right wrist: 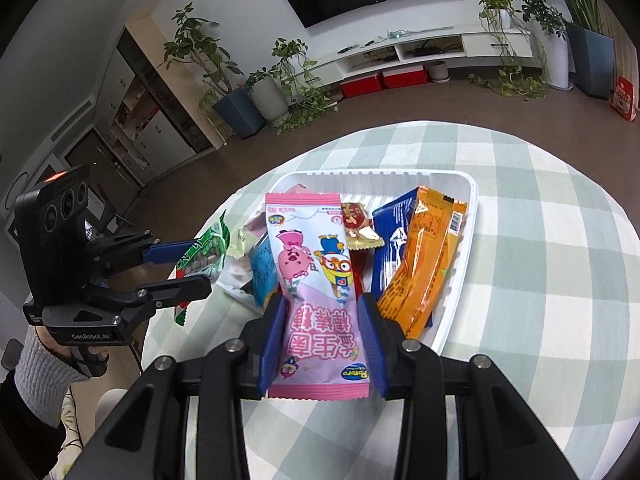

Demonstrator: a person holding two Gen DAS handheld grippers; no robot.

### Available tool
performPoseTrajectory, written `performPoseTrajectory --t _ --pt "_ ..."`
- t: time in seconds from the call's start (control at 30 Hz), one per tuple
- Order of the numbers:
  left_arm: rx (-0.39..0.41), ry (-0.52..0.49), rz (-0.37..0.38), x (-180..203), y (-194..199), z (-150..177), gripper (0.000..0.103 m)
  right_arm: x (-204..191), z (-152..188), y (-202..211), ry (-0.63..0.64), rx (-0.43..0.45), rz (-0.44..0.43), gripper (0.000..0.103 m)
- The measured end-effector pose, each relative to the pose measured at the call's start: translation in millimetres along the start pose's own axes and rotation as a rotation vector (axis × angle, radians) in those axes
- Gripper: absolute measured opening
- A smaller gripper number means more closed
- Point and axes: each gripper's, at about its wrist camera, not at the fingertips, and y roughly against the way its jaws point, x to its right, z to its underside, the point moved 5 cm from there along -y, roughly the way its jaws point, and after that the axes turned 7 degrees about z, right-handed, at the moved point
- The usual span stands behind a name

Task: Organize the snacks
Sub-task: 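Lift and carry both held packets over the white tray with both tools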

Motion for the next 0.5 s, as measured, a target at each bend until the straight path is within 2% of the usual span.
performPoseTrajectory --t 0.5 --pt "0.015 0.046 -0.016 -28 -24 -42 0.045 12 -26 -21 -0.038 0.011 0.011 0.040"
